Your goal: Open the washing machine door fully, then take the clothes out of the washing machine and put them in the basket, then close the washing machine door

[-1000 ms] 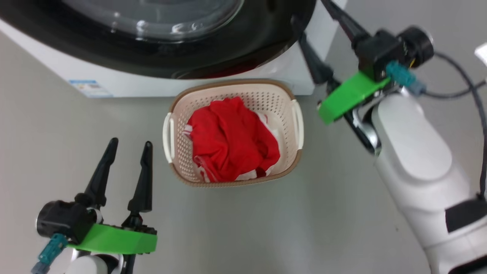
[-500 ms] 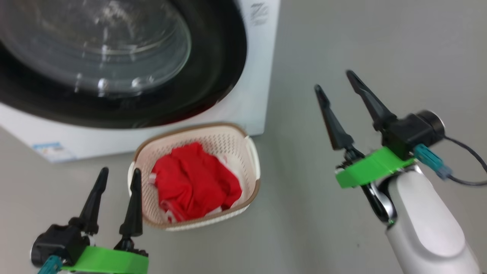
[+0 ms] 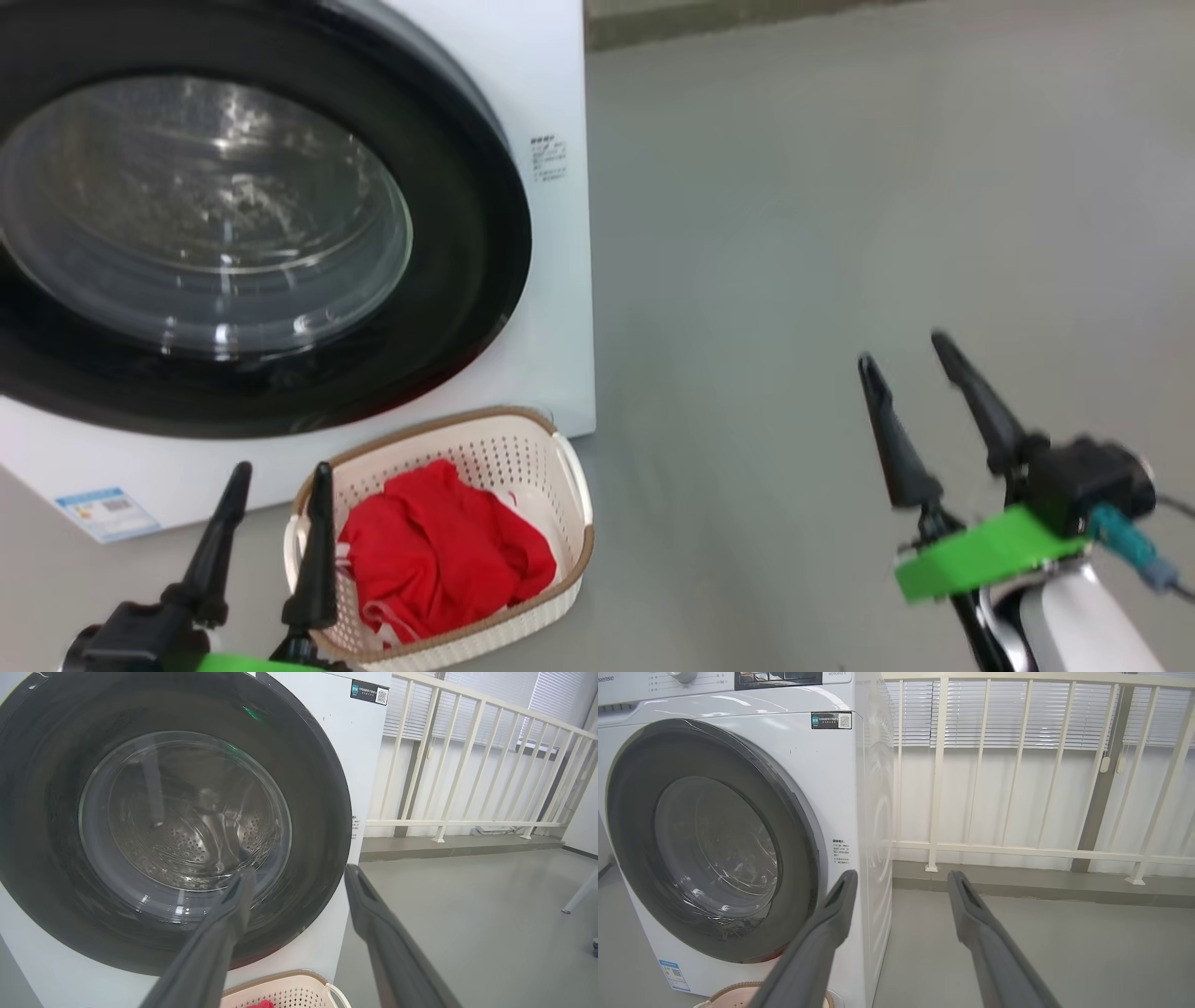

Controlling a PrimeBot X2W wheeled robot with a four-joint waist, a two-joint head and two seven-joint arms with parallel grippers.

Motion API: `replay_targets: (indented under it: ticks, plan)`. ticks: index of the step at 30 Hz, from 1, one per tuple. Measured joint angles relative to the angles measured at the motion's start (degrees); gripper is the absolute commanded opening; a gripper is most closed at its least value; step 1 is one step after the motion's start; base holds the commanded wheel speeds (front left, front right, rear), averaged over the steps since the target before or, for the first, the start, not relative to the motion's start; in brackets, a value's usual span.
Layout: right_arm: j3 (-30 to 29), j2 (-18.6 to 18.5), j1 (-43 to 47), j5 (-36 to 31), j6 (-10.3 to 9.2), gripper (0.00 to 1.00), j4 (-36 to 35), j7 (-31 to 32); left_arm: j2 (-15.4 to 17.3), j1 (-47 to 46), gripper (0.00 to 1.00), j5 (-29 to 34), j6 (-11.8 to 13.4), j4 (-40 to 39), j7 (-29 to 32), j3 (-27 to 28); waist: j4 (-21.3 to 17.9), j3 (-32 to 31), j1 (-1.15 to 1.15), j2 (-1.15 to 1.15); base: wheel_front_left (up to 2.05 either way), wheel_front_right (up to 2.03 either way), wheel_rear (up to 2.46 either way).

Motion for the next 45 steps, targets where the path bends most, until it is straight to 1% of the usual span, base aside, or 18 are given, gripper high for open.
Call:
replay_targets:
  ticks: [5, 15, 22, 30, 32, 33, 34, 35, 40, 45]
  plan:
    - [0.31, -1.51, 4.99, 0.01, 0.00, 1.00, -1.60, 0.00, 0.04, 2.14, 1.00, 0.47, 0.00, -1.04, -0.01, 0.76, -0.60, -1.93, 0.00, 0.00, 0.00, 0.00, 0.00]
    - [-0.05, -1.52, 10.53, -0.07, 0.00, 1.00, -4.79, 0.00, 0.29, 6.06, 1.00, 0.53, 0.00, -2.22, 0.00, 1.43, -0.42, -4.08, 0.00, 0.00, 0.00, 0.00, 0.00]
    - [-0.24, -1.52, 11.62, -0.04, 0.00, 1.00, -5.20, 0.00, 1.47, 6.80, 1.00, 0.52, 0.00, -2.03, -0.01, 0.52, 0.46, -4.62, 0.00, 0.00, 0.00, 0.00, 0.00]
    - [-0.65, -1.47, 11.62, -0.05, 0.00, 1.00, -5.22, 0.00, 2.01, 6.80, 1.00, 0.33, 0.00, -1.82, 0.00, -1.09, 0.71, -4.86, 0.00, 0.00, 0.00, 0.00, 0.00]
    - [-0.85, -1.38, 11.62, -0.05, 0.00, 1.00, -5.21, 0.00, 2.56, 6.80, 1.00, 0.35, 0.00, -1.81, 0.00, -1.93, 0.65, -4.92, 0.00, 0.00, 0.00, 0.00, 0.00]
    - [-1.14, -1.27, 11.62, -0.07, 0.00, 1.00, -5.21, 0.00, 3.46, 6.80, 1.00, 0.77, 0.00, -2.55, 0.00, -2.88, 0.67, -4.92, 0.00, 0.00, 0.00, 0.00, 0.00]
    - [-1.22, -1.19, 11.63, -0.05, 0.00, 1.00, -5.01, -0.01, 3.76, 6.80, 1.00, 2.08, -0.09, -2.81, 0.01, -3.02, 0.70, -4.93, 0.00, 0.00, 0.00, 0.00, 0.00]
    - [-1.08, -1.04, 11.71, -0.05, 0.00, 0.00, -4.30, -0.01, 3.64, 6.84, 0.00, 1.94, -0.07, -2.18, 0.11, -3.03, 0.70, -4.93, 0.00, 0.00, 0.00, 0.00, 0.00]
    - [-0.27, -0.30, 13.52, 0.00, 0.00, 0.00, -1.30, 0.01, 2.49, 7.40, 0.00, 1.90, -0.08, 0.89, 0.51, -3.39, 0.70, -4.92, 0.00, 0.00, 0.00, 0.00, 0.00]
    - [-0.31, 0.03, 14.08, 2.47, 0.00, 0.00, -0.75, 0.63, 1.96, 7.93, 0.00, -0.83, -0.08, 1.54, 1.40, -3.34, 0.91, -4.84, 0.02, 0.00, 0.00, 0.00, 0.00]
